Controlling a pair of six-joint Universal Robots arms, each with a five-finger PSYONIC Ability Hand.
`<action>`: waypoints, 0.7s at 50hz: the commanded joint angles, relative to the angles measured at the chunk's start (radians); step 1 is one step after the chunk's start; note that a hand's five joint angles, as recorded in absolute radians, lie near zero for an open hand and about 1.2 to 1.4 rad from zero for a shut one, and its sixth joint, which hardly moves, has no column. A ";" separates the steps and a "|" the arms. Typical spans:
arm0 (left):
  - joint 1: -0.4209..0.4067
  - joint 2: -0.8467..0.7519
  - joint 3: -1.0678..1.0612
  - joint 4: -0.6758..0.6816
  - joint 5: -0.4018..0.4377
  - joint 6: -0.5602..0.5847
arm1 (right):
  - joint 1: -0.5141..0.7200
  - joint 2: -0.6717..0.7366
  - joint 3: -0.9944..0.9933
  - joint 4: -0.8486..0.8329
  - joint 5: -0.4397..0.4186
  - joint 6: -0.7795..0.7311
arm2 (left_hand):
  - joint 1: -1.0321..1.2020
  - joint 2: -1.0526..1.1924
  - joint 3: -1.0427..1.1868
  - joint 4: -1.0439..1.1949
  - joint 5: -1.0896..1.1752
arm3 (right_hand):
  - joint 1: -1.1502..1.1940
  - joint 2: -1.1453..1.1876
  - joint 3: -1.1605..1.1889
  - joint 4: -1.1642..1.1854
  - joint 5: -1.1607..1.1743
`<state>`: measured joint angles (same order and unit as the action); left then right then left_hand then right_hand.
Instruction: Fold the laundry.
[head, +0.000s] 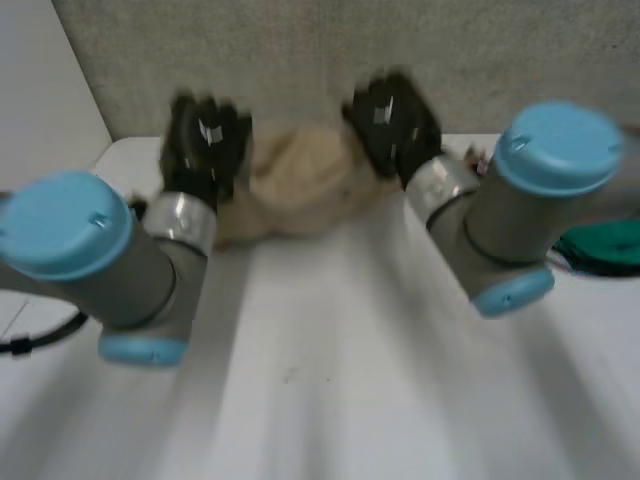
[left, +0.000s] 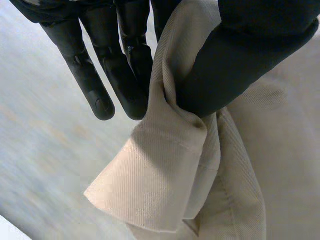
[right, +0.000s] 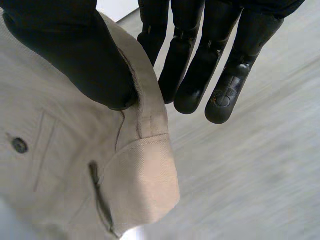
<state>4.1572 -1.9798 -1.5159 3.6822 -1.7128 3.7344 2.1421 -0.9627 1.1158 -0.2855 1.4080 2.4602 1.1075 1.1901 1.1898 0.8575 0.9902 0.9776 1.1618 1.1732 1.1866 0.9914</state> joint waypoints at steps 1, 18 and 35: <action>-0.064 -0.134 -0.058 -0.149 -0.019 -0.010 | -0.001 0.101 0.007 0.290 0.084 -0.092 | 0.289 0.206 0.207 0.539 0.232 | 0.419 0.234 0.223 0.210 0.230; -0.048 0.108 -0.155 -0.356 -0.022 -0.131 | -0.013 -0.080 0.231 0.328 0.164 0.215 | -0.929 -1.012 -1.011 -0.679 -0.986 | 0.419 0.234 0.223 0.210 0.230; 0.049 0.245 -0.290 -0.604 -0.011 -0.514 | -0.014 -0.082 0.303 0.327 0.158 0.272 | -0.484 -0.566 -0.566 -0.234 -0.541 | 0.419 0.234 0.223 0.210 0.230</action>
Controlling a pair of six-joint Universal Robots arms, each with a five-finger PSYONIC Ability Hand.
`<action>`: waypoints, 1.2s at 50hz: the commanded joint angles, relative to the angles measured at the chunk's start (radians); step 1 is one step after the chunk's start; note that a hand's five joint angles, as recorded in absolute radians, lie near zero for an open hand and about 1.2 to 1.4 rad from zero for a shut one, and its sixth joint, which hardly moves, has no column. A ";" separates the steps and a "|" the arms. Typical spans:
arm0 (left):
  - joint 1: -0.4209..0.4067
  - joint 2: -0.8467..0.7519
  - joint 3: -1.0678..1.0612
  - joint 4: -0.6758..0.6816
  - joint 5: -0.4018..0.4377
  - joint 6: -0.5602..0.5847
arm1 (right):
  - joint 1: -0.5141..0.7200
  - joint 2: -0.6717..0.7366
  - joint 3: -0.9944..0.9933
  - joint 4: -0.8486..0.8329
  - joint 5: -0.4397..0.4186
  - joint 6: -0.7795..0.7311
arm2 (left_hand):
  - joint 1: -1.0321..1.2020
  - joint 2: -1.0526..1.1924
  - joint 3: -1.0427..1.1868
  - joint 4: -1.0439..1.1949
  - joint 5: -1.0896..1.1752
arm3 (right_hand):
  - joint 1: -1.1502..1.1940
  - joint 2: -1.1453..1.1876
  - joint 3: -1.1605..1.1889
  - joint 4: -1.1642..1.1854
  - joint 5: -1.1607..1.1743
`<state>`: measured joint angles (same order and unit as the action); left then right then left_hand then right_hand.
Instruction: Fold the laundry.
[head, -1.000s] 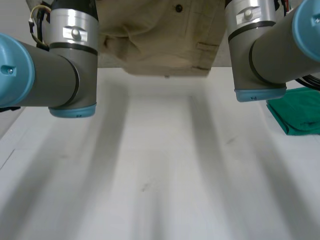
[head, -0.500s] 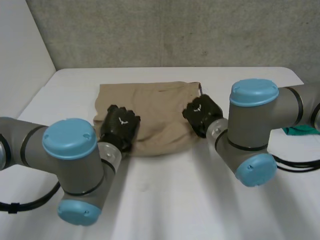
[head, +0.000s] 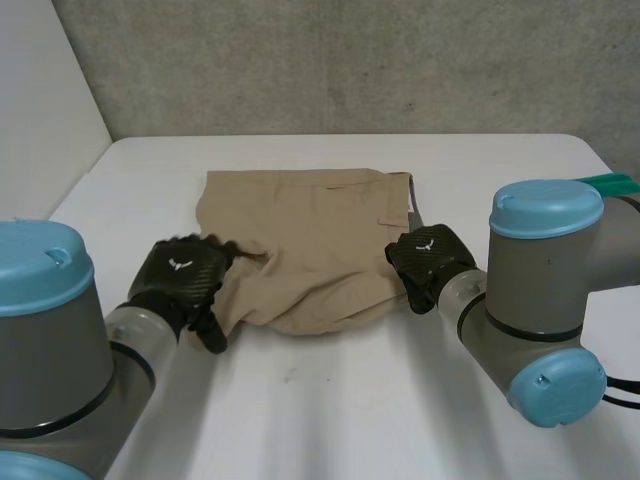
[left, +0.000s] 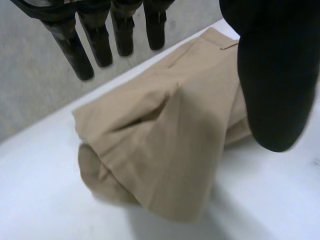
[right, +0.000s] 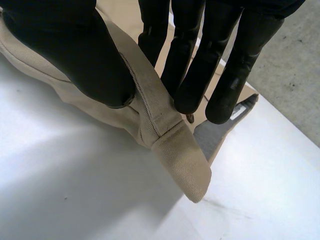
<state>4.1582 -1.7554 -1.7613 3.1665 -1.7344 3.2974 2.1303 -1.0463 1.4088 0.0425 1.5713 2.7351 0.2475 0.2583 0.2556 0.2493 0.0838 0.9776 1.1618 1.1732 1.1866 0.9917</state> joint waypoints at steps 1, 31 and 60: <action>0.051 0.022 -0.049 -0.089 0.010 -0.079 | -0.003 0.002 0.010 -0.001 -0.007 -0.003 | 0.441 0.430 0.433 0.439 0.430 | 0.419 0.234 0.223 0.210 0.230; 0.056 -0.039 -0.063 -0.111 0.128 -0.073 | 0.007 0.000 0.022 -0.004 -0.010 -0.005 | 0.321 0.311 0.313 0.320 0.311 | 0.419 0.234 0.223 0.210 0.230; 0.080 -0.391 0.270 0.095 -0.019 0.197 | 0.011 0.011 -0.005 -0.012 -0.010 -0.017 | 0.245 0.234 0.237 0.243 0.234 | 0.419 0.234 0.223 0.210 0.230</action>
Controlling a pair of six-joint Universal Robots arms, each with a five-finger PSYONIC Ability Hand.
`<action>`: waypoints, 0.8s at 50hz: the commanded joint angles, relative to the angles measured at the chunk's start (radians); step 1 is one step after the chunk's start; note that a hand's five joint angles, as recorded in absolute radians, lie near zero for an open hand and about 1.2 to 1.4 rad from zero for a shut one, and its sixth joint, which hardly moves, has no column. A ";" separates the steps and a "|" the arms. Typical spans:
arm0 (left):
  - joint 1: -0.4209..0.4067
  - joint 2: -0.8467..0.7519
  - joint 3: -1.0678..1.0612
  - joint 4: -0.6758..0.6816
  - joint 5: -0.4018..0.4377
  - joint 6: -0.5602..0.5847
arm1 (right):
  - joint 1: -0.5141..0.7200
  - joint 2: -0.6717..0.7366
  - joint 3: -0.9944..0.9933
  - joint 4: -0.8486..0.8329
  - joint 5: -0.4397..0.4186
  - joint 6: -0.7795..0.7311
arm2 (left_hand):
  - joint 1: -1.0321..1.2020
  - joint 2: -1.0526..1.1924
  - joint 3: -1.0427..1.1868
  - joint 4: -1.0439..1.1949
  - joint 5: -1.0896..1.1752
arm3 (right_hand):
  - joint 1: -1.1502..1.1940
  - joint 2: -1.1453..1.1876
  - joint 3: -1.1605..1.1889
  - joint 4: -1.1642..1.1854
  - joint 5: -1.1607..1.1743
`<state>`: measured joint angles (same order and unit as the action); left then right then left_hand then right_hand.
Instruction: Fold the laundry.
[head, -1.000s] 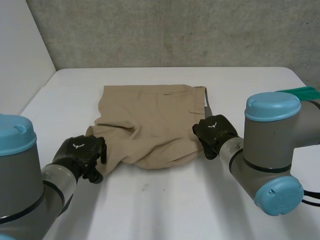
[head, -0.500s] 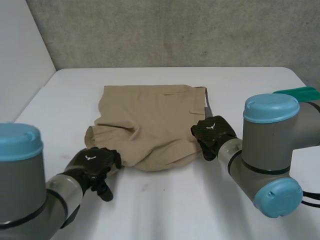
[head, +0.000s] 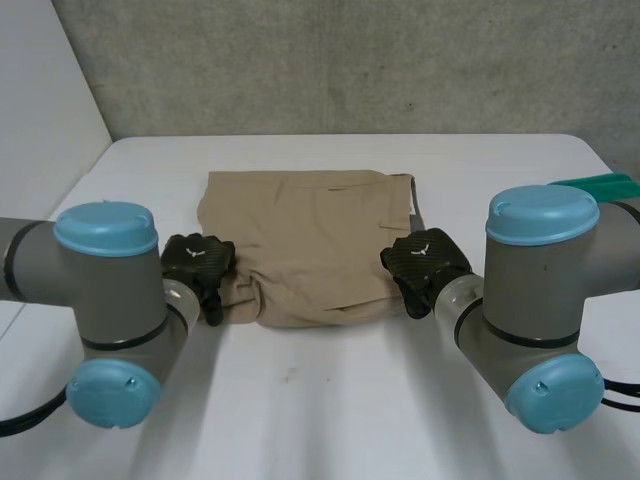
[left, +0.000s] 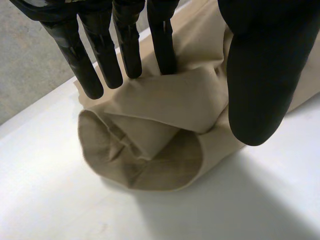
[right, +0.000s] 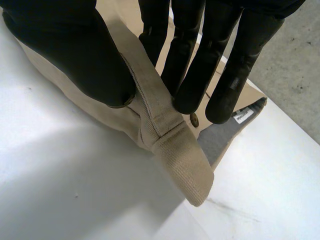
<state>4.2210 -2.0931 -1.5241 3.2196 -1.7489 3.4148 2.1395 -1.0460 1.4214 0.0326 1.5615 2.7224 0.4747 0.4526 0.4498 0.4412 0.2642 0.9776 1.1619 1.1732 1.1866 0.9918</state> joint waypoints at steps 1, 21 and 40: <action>0.019 -0.056 0.036 0.060 -0.004 0.084 | 0.002 0.015 -0.024 -0.002 0.000 -0.006 | 0.023 0.046 0.048 0.057 0.059 | 0.419 0.234 0.223 0.210 0.230; 0.019 -0.073 0.053 0.117 0.005 0.080 | 0.000 0.052 -0.076 0.009 0.009 -0.012 | 0.922 0.944 0.946 0.955 0.958 | 0.419 0.234 0.223 0.210 0.230; 0.042 0.356 -0.100 -0.225 0.146 0.086 | -0.021 -0.072 -0.124 0.292 0.014 -0.210 | 0.922 0.944 0.946 0.955 0.958 | 0.419 0.234 0.223 0.210 0.230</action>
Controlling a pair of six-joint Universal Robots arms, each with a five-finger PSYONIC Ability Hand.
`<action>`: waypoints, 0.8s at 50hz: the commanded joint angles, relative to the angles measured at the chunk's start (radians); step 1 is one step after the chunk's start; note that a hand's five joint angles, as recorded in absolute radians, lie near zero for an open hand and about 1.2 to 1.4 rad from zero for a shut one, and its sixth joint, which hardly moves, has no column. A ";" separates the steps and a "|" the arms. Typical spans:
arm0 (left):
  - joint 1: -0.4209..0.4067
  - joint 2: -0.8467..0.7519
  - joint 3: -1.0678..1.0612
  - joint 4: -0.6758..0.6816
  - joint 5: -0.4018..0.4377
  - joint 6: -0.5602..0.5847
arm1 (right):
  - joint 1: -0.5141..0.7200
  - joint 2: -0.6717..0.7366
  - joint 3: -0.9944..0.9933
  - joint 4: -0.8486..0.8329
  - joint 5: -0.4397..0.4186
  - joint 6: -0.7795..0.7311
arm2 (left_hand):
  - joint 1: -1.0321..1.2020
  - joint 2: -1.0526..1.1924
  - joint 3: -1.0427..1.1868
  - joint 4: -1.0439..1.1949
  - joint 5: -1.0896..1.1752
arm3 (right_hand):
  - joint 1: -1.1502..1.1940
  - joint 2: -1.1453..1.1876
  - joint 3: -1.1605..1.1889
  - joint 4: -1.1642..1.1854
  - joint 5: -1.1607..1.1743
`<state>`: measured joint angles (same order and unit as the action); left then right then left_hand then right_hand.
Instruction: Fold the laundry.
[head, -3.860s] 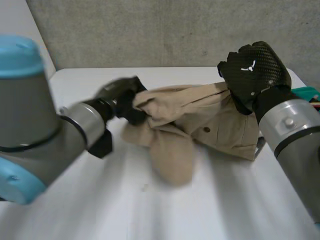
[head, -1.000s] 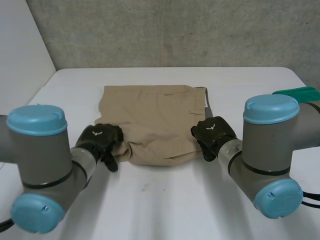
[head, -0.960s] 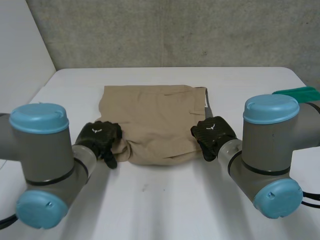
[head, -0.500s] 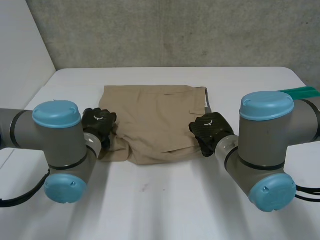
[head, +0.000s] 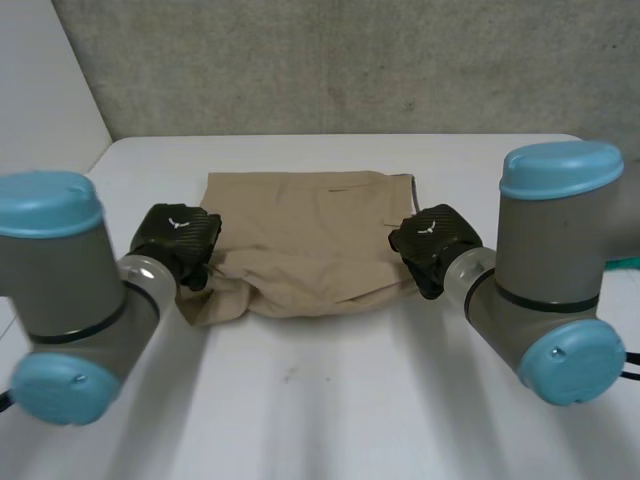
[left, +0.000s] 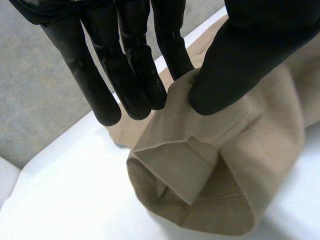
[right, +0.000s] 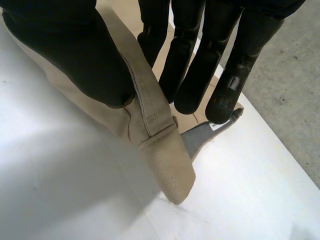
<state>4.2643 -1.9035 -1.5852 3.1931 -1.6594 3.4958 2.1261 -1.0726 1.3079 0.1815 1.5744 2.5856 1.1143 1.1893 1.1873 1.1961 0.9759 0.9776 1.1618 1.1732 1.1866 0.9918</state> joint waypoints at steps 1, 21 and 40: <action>-0.003 0.184 -0.042 -0.228 0.058 0.006 | -0.012 -0.056 -0.012 0.162 0.001 -0.084 | 0.282 0.207 0.209 0.200 0.246 | 0.419 0.234 0.223 0.210 0.230; -0.095 0.299 -0.181 -0.378 0.118 0.173 | -0.078 -0.221 0.117 0.406 -0.054 -0.325 | 0.282 0.207 0.209 0.200 0.246 | 0.419 0.234 0.223 0.210 0.230; -0.038 -0.314 0.339 0.249 0.016 0.213 | -0.063 0.261 -0.383 -0.031 0.088 -0.200 | 0.282 0.207 0.209 0.200 0.246 | 0.419 0.234 0.223 0.210 0.230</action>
<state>4.2003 -2.0727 -1.3613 3.2491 -1.6167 3.6871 2.0637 -0.9323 1.0621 0.2917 1.6330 2.4003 1.1256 1.1913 1.1887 1.1971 1.0063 0.9776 1.1618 1.1732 1.1866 0.9918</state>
